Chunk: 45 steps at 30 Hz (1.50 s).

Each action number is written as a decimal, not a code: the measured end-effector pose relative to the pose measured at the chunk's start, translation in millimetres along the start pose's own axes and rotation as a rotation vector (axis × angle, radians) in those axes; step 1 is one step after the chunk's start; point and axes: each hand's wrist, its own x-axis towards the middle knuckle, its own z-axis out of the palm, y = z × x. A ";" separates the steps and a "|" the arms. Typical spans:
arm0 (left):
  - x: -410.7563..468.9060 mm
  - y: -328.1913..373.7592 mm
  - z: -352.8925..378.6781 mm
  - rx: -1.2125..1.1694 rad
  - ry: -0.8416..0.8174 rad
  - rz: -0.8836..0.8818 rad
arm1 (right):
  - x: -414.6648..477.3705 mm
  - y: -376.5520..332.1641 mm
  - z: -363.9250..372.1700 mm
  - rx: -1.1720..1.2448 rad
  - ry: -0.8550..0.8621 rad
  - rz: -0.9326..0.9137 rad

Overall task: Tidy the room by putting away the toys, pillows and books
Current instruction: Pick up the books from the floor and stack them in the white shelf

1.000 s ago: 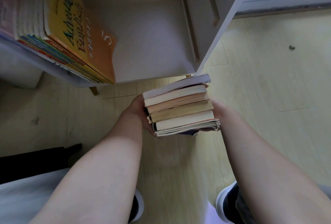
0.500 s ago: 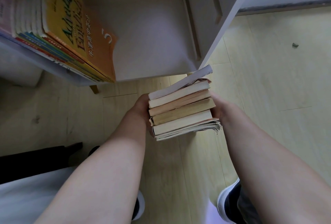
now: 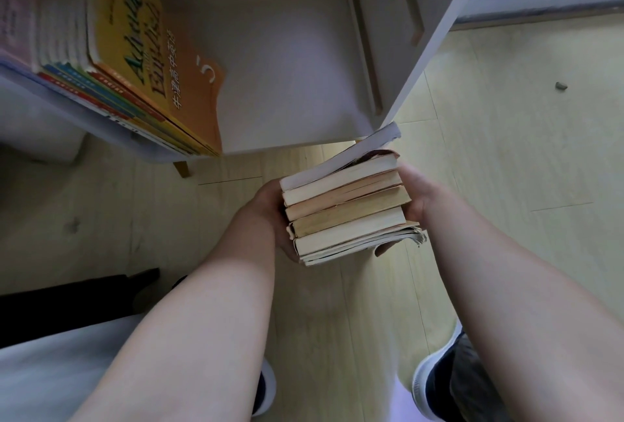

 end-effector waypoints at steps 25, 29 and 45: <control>0.9 -15.3 -4.8 0.088 0.128 -0.039 | -10.4 -1.4 9.1 0.056 0.285 -0.049; -8.7 -34.7 -12.2 0.051 0.107 0.013 | -28.4 5.3 25.4 0.010 0.352 -0.027; -99.7 -64.6 -21.8 -0.249 -0.026 0.681 | -148.3 -54.1 159.1 -0.427 0.605 -0.638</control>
